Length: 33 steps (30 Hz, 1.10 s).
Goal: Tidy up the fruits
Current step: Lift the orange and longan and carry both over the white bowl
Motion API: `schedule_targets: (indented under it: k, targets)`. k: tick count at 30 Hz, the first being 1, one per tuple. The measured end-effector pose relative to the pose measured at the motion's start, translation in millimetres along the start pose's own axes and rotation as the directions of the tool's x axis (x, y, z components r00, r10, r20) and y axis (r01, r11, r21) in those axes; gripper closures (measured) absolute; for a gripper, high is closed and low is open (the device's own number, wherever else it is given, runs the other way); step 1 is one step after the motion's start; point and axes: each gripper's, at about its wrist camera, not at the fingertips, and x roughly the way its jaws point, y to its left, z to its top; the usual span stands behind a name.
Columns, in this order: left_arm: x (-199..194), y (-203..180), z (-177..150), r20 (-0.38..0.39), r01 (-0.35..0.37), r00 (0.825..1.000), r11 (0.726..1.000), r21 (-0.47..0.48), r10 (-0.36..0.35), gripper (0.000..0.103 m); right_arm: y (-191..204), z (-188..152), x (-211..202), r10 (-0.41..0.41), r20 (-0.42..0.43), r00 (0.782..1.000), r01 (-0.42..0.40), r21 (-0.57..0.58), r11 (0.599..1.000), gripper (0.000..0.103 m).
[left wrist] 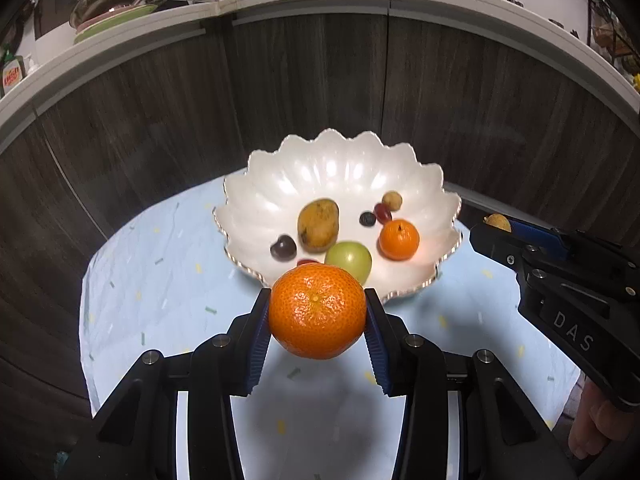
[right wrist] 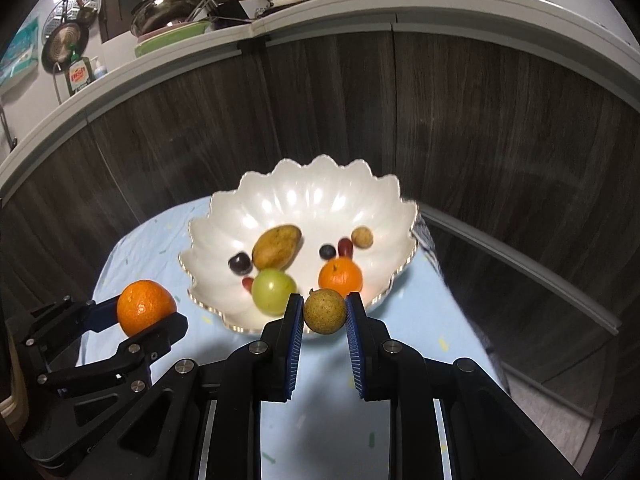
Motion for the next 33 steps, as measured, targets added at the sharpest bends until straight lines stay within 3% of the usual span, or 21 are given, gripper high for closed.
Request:
schedule_targets:
  k: [33]
  targets:
    - [49, 20, 74, 0.041, -0.044, 0.998, 0.998, -0.043, 0.046, 0.06, -9, 75, 71, 0.027, -0.027, 0.999, -0.03, -0.113, 0.993, 0.081]
